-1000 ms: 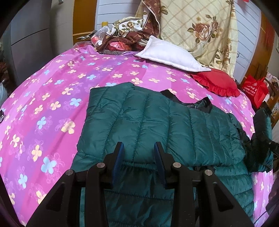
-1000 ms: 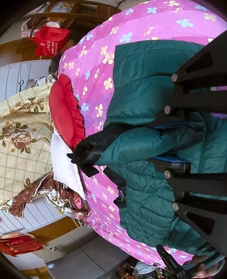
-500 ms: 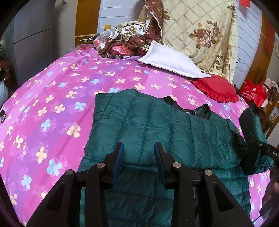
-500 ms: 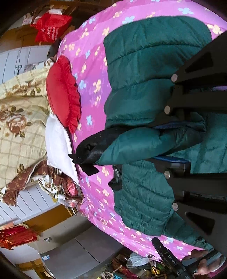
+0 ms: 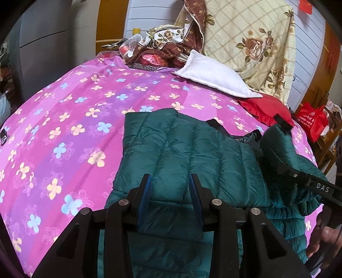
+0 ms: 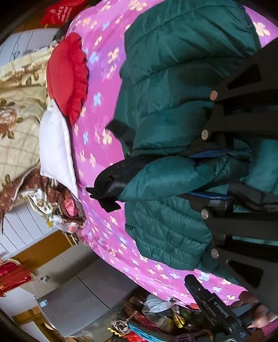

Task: Fold large clothes
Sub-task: 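Carry the sleeve across the jacket body with the right gripper and release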

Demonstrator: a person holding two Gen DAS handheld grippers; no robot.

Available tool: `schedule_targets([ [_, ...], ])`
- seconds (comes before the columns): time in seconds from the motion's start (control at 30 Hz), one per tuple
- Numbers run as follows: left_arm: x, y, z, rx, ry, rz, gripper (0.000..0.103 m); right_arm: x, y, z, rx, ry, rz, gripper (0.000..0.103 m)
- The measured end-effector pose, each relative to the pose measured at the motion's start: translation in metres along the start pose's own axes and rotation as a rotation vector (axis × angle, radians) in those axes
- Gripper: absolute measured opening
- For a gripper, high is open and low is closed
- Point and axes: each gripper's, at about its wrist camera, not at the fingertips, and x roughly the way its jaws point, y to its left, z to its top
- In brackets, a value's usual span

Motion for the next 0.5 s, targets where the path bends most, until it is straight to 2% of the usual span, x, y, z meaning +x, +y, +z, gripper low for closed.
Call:
schedule_targets([
  [0.13, 0.002, 0.003, -0.002, -0.010, 0.007, -0.002, 0.017, 0.018, 0.013, -0.002, 0.005, 0.030, 0.034, 0.028],
  [0.23, 0.002, 0.004, -0.003, -0.009, 0.010, -0.004, 0.017, 0.034, 0.016, -0.006, 0.034, 0.077, 0.048, 0.036],
  [0.33, 0.001, 0.002, -0.005, -0.006, 0.014, -0.009, 0.017, 0.040, 0.016, -0.011, 0.035, 0.084, 0.058, 0.051],
  [0.4, -0.001, 0.001, -0.005, -0.009, 0.012, -0.016, 0.017, 0.035, 0.017, -0.013, 0.036, 0.074, 0.077, 0.070],
  [0.5, -0.004, 0.000, -0.003, -0.022, 0.006, -0.029, 0.017, 0.021, 0.018, -0.014, 0.040, 0.055, 0.099, 0.072],
])
